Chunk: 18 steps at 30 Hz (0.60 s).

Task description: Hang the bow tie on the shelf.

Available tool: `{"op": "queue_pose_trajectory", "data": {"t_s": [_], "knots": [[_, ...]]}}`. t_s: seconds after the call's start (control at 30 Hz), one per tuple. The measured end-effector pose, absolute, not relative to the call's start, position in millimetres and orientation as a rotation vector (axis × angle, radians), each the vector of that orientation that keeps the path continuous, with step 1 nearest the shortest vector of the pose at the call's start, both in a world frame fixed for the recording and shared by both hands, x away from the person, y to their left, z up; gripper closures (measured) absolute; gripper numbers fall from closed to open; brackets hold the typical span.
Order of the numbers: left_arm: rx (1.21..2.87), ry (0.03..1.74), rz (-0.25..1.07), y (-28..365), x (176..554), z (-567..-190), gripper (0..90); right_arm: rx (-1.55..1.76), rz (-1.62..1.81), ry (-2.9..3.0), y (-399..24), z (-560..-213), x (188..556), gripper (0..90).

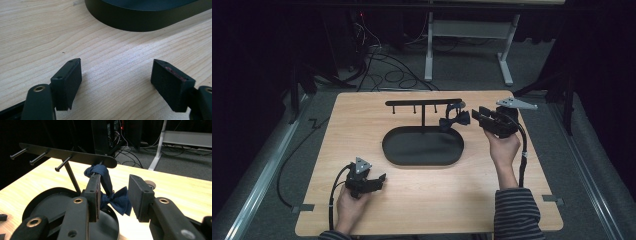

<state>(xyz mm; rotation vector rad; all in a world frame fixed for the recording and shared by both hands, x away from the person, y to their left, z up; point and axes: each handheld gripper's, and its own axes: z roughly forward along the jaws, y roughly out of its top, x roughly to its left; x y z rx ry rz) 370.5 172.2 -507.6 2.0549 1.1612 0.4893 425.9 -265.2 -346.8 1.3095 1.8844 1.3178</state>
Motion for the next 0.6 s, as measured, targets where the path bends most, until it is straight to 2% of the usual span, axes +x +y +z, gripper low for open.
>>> {"op": "queue_pose_trajectory", "data": {"t_s": [0.6], "knots": [[2.056, 1.161, 0.489, 172.2, 370.4, -507.6, 25.4, 1.363, 1.302, 1.853, -288.2, -357.8, 407.5, 62.2]]}}
